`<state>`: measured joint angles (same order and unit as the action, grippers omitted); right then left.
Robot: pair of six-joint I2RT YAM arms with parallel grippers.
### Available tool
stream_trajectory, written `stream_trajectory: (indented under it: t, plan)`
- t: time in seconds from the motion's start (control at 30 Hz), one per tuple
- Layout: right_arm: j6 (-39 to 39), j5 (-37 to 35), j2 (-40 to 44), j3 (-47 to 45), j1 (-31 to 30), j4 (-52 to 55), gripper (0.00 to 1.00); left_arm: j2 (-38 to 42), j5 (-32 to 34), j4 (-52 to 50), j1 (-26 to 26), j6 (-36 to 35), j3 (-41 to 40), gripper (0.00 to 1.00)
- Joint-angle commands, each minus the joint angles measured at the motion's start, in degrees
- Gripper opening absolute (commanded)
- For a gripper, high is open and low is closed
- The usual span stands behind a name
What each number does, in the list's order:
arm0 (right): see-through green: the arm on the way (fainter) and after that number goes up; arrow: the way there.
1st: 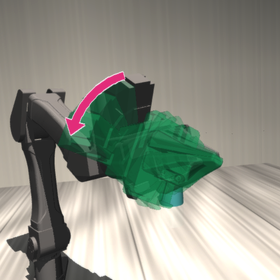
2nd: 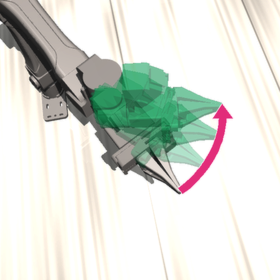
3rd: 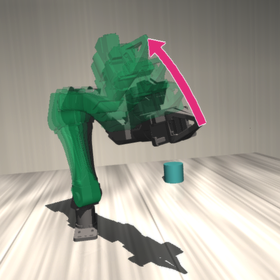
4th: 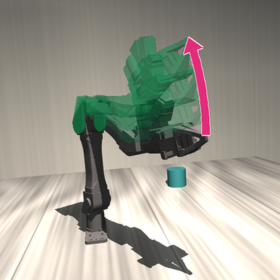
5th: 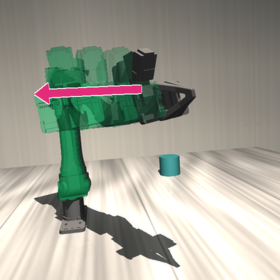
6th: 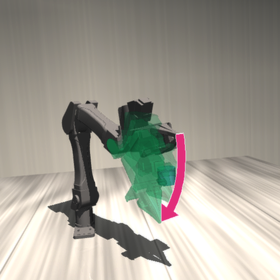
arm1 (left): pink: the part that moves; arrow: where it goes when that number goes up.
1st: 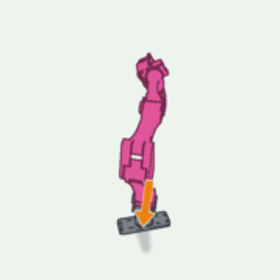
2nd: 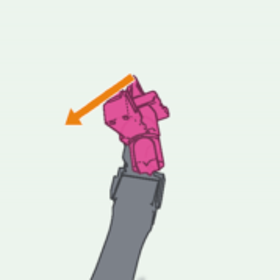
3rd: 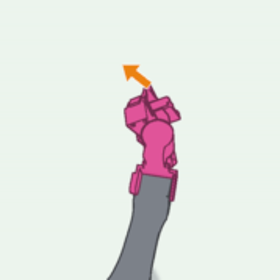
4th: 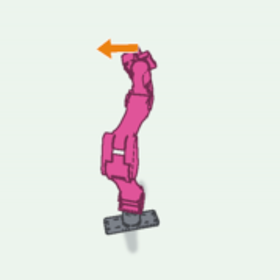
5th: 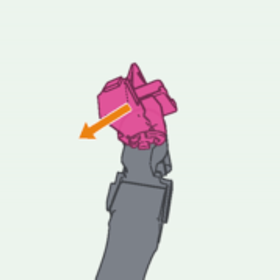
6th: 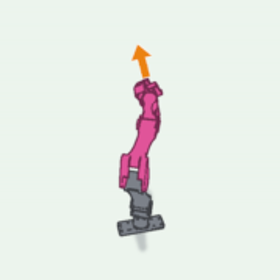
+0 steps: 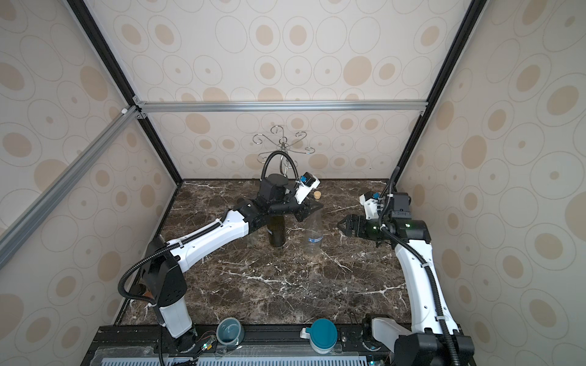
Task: Remove the label from the bottle
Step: Adjust the bottle at the center of the board.
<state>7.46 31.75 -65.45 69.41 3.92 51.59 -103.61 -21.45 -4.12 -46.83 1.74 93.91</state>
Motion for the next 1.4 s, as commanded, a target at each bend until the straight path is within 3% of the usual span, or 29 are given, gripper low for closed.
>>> stream_trajectory:
  t: [0.0, 0.23, 0.37, 0.5, 0.67, 0.83, 0.93, 1.13, 1.23, 1.37]
  plan:
    - [-0.3, 1.0, 0.4, -0.7, 0.2, -0.3, 0.91, 2.8, 12.0, 1.7, -3.3, 3.4, 3.8, 0.17]
    - [-0.6, 1.0, 0.2, -0.9, 0.3, -0.5, 0.90, 2.6, 32.7, 0.2, -7.9, 12.8, 5.3, 0.13]
    - [-0.4, 1.2, 0.5, -1.8, 0.3, -1.1, 0.90, 1.8, 38.8, -0.5, -9.7, 17.3, 4.9, 0.12]
    - [-0.2, 1.2, 0.9, -2.6, 0.3, -1.7, 0.90, 0.8, 45.6, 0.0, -12.4, 16.5, 5.0, 0.12]
    - [-0.2, 1.2, 0.7, -2.5, 0.3, -1.6, 0.90, -0.7, 47.6, 0.3, -13.3, 17.6, 5.1, 0.15]
    - [-0.2, 1.0, 0.8, -2.5, 0.3, -1.6, 0.90, -1.0, 47.0, 0.6, -13.6, 19.0, 3.5, 0.26]
    - [-0.2, 0.9, 0.7, -2.7, 0.3, -1.6, 0.90, -0.3, 46.9, 0.4, -13.6, 19.9, 2.2, 0.40]
    - [-0.2, 1.0, 0.9, -2.9, 0.2, -1.5, 0.90, 2.6, 44.7, 0.3, -13.6, 19.8, -1.6, 0.78]
    - [-1.0, 1.3, 1.1, -2.4, 0.2, -0.8, 0.91, 4.8, 41.1, -0.8, -13.4, 16.0, -3.4, 1.00]
    - [-2.7, -0.1, 1.4, -1.0, 0.3, 1.4, 0.91, 8.2, 31.2, -3.1, -11.4, 10.2, -5.7, 1.00]
